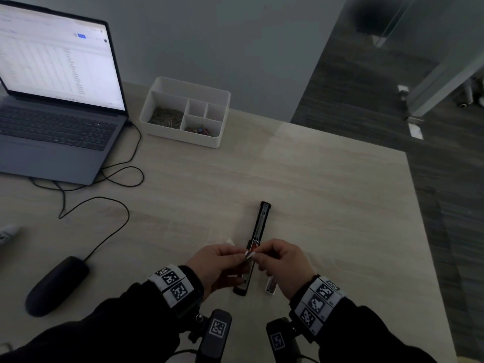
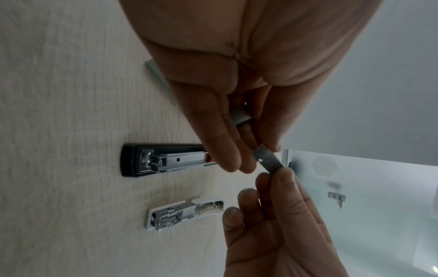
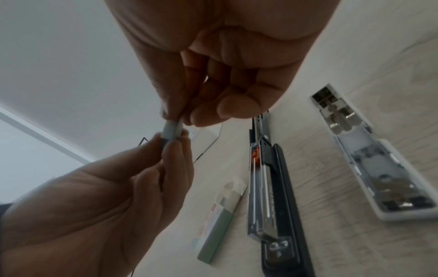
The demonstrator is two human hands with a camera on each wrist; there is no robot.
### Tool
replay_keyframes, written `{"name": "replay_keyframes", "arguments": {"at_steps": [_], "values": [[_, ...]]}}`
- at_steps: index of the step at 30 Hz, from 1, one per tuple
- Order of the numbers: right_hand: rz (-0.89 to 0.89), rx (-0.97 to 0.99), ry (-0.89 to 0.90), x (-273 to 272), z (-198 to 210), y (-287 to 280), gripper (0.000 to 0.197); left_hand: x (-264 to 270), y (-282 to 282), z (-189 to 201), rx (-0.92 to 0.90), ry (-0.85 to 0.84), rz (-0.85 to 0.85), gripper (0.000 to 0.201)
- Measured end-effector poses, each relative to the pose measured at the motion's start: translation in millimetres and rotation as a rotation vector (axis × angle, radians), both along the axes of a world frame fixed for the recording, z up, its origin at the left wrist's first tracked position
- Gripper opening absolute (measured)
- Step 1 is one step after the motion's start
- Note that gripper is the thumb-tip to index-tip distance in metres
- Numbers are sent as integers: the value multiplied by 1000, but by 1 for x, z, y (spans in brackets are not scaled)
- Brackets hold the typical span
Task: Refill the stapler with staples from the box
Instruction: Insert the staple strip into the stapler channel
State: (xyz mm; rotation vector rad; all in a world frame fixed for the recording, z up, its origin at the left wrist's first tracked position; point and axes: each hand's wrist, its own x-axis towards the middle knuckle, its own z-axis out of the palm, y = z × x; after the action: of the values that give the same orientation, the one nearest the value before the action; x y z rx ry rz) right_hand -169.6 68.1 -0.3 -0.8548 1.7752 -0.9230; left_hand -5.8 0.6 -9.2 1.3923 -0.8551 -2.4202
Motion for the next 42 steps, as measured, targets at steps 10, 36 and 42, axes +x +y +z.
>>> {"name": "replay_keyframes", "arguments": {"at_steps": [10,36,42], "values": [[344,243,435,-10,-13,-21,12,11,-4,-19,-8,-150,164,11],[318,242,378,3,-16,-18,20,13,0,-20,-44,-150,144,16],[267,176,222,13,-8,-19,8,8,1,-21,-78,-182,93,19]]}}
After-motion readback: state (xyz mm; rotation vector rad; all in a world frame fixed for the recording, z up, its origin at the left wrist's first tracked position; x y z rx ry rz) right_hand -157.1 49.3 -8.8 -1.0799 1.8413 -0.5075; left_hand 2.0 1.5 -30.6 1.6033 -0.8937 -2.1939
